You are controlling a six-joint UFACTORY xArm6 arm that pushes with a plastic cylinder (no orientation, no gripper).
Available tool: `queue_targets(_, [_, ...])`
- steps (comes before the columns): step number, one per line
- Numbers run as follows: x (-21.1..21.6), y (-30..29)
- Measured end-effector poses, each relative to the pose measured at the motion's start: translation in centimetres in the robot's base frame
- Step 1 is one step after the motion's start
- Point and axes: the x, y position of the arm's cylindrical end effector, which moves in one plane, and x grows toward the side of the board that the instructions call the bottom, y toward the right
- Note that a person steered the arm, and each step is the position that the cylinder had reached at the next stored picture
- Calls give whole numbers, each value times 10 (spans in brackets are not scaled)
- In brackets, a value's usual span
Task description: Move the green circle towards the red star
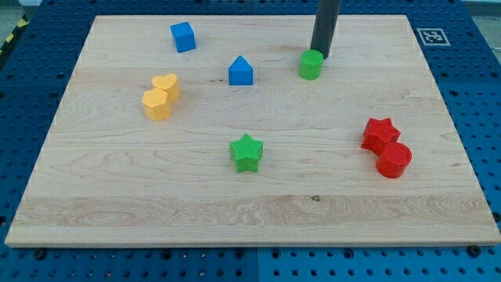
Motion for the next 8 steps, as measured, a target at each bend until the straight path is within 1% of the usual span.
queue_targets(1, [17,0])
queue_targets(2, [30,-21])
queue_targets(3, [30,-51])
queue_targets(4, [34,-69])
queue_targets(6, [46,-42])
queue_targets(7, [47,-42])
queue_targets(8, [67,-42])
